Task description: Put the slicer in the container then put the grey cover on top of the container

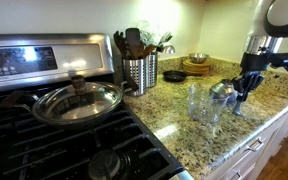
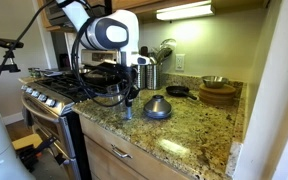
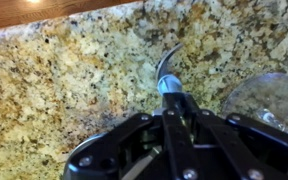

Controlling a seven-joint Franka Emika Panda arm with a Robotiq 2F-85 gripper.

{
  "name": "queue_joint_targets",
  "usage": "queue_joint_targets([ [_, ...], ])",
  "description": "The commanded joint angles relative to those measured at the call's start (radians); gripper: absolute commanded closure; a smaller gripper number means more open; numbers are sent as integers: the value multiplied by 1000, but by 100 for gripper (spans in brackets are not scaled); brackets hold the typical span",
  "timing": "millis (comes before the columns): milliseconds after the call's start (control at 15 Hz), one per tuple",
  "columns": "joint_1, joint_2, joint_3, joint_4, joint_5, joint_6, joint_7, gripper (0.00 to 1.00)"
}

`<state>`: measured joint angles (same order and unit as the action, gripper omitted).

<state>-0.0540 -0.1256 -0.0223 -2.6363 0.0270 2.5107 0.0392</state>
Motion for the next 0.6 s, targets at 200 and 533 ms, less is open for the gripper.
queue_joint_targets([
  [200,-9,-87,-15,-14,-22,-68,3,92],
  [533,-22,-207,-12,-9,-58,-192,19,92],
])
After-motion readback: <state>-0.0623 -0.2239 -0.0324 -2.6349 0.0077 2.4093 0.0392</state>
